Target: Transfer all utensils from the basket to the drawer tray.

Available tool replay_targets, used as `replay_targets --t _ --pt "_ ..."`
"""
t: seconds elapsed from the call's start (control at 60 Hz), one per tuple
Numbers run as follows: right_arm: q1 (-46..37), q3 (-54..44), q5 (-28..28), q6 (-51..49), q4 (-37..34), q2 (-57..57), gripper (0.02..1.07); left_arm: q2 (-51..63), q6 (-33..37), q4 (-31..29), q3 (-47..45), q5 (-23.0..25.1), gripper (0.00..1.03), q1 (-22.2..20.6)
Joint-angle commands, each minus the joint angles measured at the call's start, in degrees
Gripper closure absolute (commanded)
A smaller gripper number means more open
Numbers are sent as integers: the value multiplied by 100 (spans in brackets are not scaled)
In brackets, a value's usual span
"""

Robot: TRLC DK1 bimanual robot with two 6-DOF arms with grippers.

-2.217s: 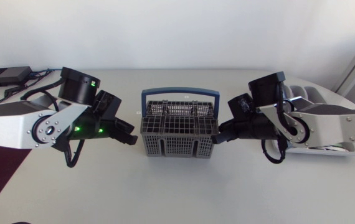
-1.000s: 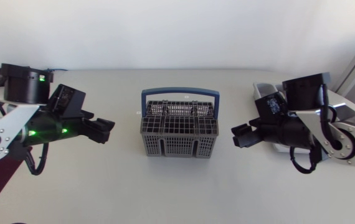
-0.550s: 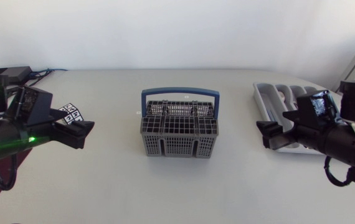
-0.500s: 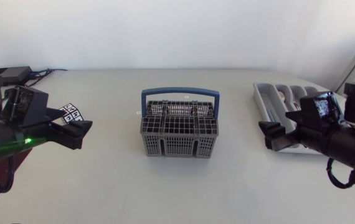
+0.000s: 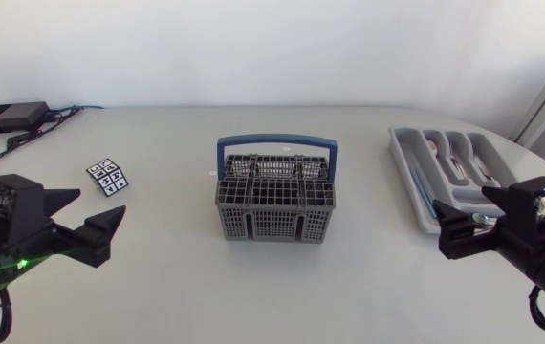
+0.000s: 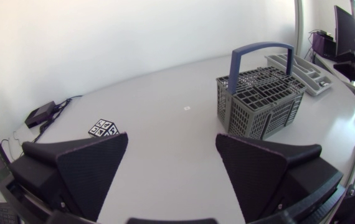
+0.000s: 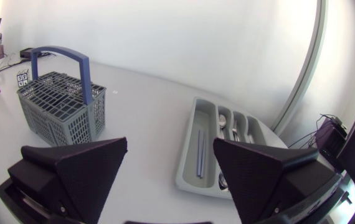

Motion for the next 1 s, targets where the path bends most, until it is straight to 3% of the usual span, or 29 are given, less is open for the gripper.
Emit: replay_targets --t 0.0,0.983 --pt "-79 -238 38 -69 94 -240 7 -305 -20 122 -325 29 5 145" --pt "-139 -1743 123 1376 427 -3011 7 -3103 -1337 1146 -2305 -427 5 550"
